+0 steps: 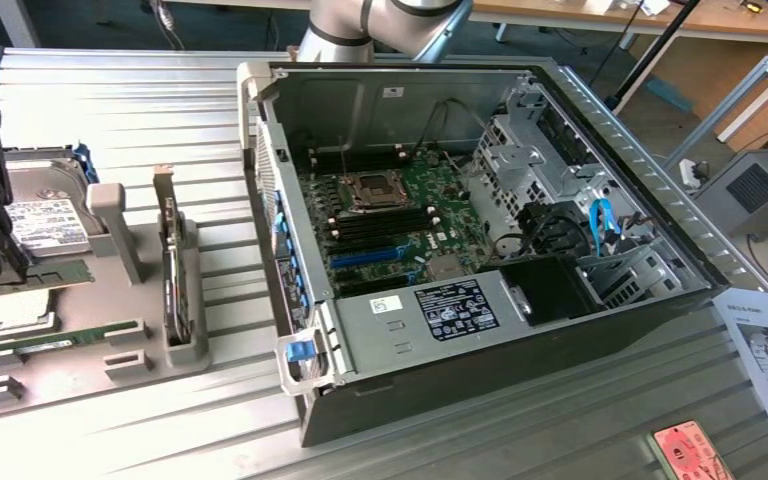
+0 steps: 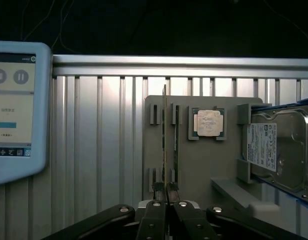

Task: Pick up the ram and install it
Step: 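Pick up the ram and move it above insertion slot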

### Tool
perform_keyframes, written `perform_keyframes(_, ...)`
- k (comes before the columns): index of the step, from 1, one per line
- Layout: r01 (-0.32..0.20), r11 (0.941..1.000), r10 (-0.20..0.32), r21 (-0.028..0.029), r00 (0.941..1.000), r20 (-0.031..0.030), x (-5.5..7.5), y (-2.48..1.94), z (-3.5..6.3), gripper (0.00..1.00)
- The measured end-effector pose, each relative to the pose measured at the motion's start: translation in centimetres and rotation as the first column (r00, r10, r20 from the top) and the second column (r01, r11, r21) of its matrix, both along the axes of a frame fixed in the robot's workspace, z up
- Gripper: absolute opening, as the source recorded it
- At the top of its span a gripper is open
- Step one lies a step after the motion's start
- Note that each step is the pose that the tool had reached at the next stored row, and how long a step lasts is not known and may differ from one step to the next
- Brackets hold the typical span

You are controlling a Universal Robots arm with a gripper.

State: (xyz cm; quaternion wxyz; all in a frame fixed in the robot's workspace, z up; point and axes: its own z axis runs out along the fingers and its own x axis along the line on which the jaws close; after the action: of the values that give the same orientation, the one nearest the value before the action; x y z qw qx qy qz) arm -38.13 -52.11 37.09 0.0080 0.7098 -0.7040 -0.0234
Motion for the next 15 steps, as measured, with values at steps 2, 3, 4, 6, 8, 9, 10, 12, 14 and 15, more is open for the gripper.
perform_keyframes(2, 0.0, 1.0, 0.0, -0.0006, 1.0, -0.0001, 0.0, 0.02, 0.19, 0.12)
perform_keyframes(3, 0.0, 1.0, 0.0, -0.0011, 1.0, 0.0, 0.0, 0.03, 0.33, 0.12)
perform_keyframes(4, 0.0, 1.0, 0.0, -0.0019, 1.0, 0.0, 0.0, 0.05, 0.52, 0.12)
perform_keyframes(6, 0.0, 1.0, 0.0, -0.0032, 1.0, 0.0, 0.0, 0.08, 0.71, 0.12)
perform_keyframes(8, 0.0, 1.0, 0.0, -0.0055, 1.0, 0.0, 0.0, 0.12, 0.98, 0.12)
perform_keyframes(9, 0.0, 1.0, 0.0, -0.0061, 1.0, 0.0, 0.0, 0.13, 1.06, 0.12)
perform_keyframes(10, 0.0, 1.0, 0.0, -0.0066, 1.0, 0.0, 0.0, 0.14, 1.13, 0.12)
perform_keyframes(12, 0.0, 1.0, 0.0, -0.0069, 1.0, 0.0002, 0.0, 0.14, 1.17, 0.12)
perform_keyframes(14, 0.0, 1.0, 0.0, -0.0071, 1.0, 0.0, 0.0, 0.14, 1.19, 0.12)
perform_keyframes(15, 0.0, 1.0, 0.0, -0.0072, 1.0, -0.0001, 0.0, 0.15, 1.2, 0.12)
